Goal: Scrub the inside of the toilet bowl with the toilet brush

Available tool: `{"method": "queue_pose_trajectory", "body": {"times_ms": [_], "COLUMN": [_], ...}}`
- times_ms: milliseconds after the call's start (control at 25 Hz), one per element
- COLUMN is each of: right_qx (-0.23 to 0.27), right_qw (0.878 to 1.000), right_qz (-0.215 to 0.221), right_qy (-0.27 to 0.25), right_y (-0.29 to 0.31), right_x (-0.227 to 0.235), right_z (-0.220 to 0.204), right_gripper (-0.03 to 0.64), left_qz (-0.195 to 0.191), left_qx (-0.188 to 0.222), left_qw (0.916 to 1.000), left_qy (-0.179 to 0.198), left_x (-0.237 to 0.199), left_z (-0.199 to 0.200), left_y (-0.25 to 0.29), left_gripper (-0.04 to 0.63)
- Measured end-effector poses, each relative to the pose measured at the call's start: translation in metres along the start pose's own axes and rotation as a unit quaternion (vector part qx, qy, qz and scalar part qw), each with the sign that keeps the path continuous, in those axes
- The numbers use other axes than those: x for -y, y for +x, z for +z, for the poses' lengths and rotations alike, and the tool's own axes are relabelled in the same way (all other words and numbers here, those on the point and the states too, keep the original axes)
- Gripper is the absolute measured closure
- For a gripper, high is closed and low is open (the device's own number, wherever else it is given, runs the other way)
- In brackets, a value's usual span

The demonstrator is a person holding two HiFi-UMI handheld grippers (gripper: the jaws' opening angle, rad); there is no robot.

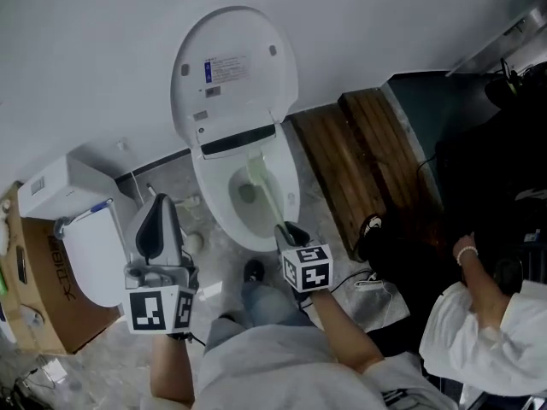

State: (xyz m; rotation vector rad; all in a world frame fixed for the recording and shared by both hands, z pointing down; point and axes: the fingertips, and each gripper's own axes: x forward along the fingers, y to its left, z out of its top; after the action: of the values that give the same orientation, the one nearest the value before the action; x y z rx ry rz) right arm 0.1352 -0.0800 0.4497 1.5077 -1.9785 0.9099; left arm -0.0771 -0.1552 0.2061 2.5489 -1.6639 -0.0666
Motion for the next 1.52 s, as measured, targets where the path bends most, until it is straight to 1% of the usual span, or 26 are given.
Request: {"method": "queue_pose_trajectory", "body": {"times_ms": [200, 400, 640, 840, 1000, 1240, 1360, 1520], "right_qx": [-0.043, -0.075, -0.111, -0.144, -0.164, -0.177, -0.184, -0.188], "right_qw": [0.999, 0.997, 0.993, 0.989, 0.986, 0.983, 0.981, 0.979], "right_qz": [0.004, 0.007, 0.008, 0.008, 0.005, 0.009, 0.008, 0.003], "right_qy": [0.010, 0.021, 0.028, 0.037, 0.036, 0.050, 0.062, 0.073], "right_y": [0.021, 0.043, 0.071, 0.092, 0.109, 0.131, 0.144, 0.161], "right_x": [0.007, 0.017, 0.029, 0.035, 0.039, 0.039, 0.043, 0.046], "right_z": [-0.028, -0.050, -0.075, -0.099, -0.114, -0.125, -0.130, -0.135], "right_gripper": [0.535, 0.535, 0.536, 0.535, 0.535, 0.535, 0.535, 0.535], "left_qz": [0.002, 0.004, 0.003, -0.002, -0.014, -0.035, -0.051, -0.071], "left_qx": [-0.017, -0.026, -0.035, -0.047, -0.055, -0.038, -0.035, -0.034], "left_qw": [0.9998, 0.9996, 0.9994, 0.9988, 0.9984, 0.9982, 0.9976, 0.9966], "left_qy": [0.000, 0.000, -0.003, -0.009, 0.006, 0.031, 0.032, 0.024], "left_x": [-0.003, -0.002, 0.003, 0.005, 0.007, 0.005, 0.005, 0.004], "left_z": [-0.016, -0.031, -0.049, -0.071, -0.085, -0.095, -0.101, -0.113], "left_y": [0.008, 0.015, 0.017, 0.017, 0.021, 0.034, 0.042, 0.049], "left_gripper": [0.591, 0.591, 0.591, 0.591, 0.591, 0.591, 0.591, 0.591]}}
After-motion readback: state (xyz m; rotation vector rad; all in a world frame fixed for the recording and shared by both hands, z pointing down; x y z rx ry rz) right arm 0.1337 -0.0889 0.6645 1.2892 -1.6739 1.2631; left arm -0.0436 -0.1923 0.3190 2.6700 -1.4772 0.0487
